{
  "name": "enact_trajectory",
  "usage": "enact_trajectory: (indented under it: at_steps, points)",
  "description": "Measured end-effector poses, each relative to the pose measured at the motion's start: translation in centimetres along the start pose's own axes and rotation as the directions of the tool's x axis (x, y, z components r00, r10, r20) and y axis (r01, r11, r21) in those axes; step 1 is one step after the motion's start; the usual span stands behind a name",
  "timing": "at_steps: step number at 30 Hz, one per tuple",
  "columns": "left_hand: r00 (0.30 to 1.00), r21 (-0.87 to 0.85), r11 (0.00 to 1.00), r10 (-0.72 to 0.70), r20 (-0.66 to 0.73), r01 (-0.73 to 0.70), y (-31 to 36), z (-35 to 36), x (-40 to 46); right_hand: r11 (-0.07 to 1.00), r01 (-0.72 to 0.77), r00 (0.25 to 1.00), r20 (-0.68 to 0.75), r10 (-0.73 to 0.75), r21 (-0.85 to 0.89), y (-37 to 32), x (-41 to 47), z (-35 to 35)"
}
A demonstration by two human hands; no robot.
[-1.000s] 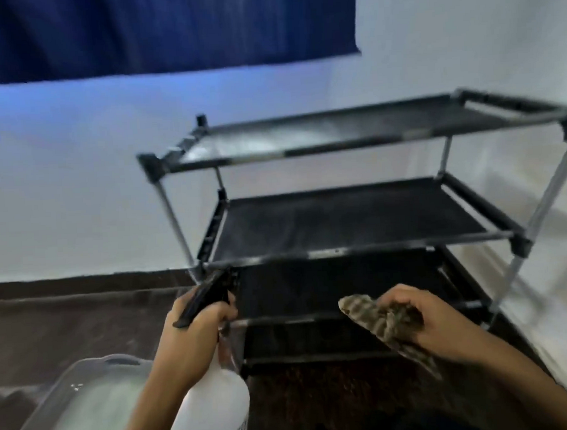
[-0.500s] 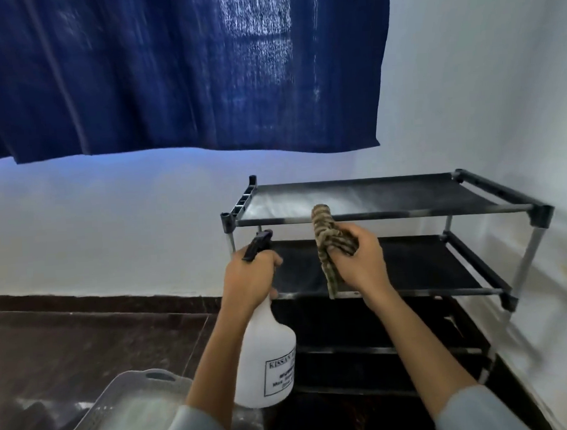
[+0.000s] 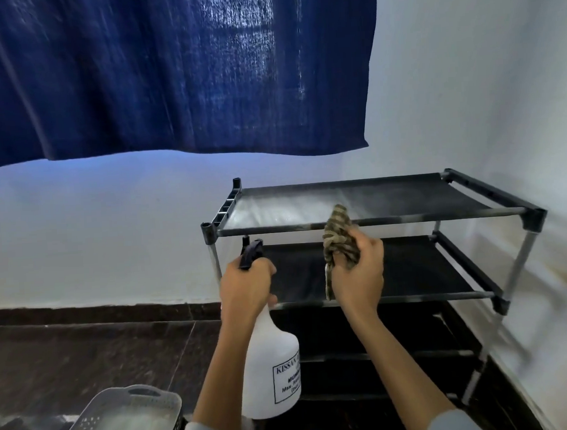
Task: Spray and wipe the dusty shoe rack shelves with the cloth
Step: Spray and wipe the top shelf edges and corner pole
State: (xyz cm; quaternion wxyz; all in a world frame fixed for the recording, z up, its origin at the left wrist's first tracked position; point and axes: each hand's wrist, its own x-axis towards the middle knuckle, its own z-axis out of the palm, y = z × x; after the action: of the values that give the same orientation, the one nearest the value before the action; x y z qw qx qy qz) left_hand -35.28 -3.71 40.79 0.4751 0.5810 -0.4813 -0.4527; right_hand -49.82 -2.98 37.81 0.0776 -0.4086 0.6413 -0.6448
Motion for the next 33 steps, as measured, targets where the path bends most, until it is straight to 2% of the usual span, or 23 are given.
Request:
enact_trajectory:
  at_steps: [2,5,7,10,12,17,20,23,26,29,31,33]
  points:
    - [0.998,-0.051,0.999,0.011,-0.056,-0.014,-0.3,-1.2,0.5,0.969,0.142,0.989,0.065,-0.131,-0.204,-0.4,0.5,1.9]
    - [0.996,-0.079,0.995,0.051,-0.068,-0.056,-0.7,-3.3,1.7,0.841,0.31,0.95,0.172,-0.26,-0.443,-1.6,0.5,5.7]
    - [0.998,-0.061,0.997,0.046,-0.034,-0.048,-0.8,-4.6,2.9,0.795,0.414,0.91,0.241,-0.339,-0.444,-2.7,-0.2,8.5]
    - [1.0,-0.037,0.999,0.026,0.017,-0.026,-0.7,-6.2,4.9,0.677,0.593,0.804,0.362,-0.471,-0.436,-4.3,-2.3,12.8]
    - [0.999,-0.047,0.999,0.004,0.032,-0.003,-0.7,-7.0,5.7,0.614,0.637,0.771,0.393,-0.501,-0.467,-4.8,-3.1,14.3]
    - [0.993,-0.052,0.999,-0.01,0.114,0.016,-0.6,-6.5,7.0,0.367,0.78,0.617,0.523,-0.588,-0.506,-3.5,-0.2,13.3]
    - [0.991,-0.033,0.999,0.023,0.133,-0.019,-0.5,-5.4,7.7,0.356,0.805,0.581,0.509,-0.635,-0.475,-2.8,1.4,11.5]
    - [0.996,-0.073,0.997,-0.032,0.086,0.038,-1.4,-4.6,8.9,0.37,0.785,0.604,0.48,-0.636,-0.497,-1.6,2.8,8.6]
    - [0.997,-0.054,0.997,-0.046,0.063,0.049,-2.2,-4.0,9.5,0.447,0.68,0.713,0.384,-0.586,-0.581,0.2,5.1,3.5]
    - [0.997,-0.023,0.999,-0.025,0.07,0.027,-2.5,-3.4,9.3,0.554,0.529,0.838,0.291,-0.462,-0.643,1.2,6.4,-0.1]
    - [0.996,-0.021,1.0,-0.02,0.089,0.022,-2.6,-2.9,8.9,0.594,0.491,0.861,0.254,-0.44,-0.637,1.2,6.2,0.4]
    - [0.993,-0.053,0.998,-0.023,0.113,0.029,-2.6,-2.6,8.3,0.6,0.513,0.844,0.236,-0.481,-0.613,0.8,5.4,2.2]
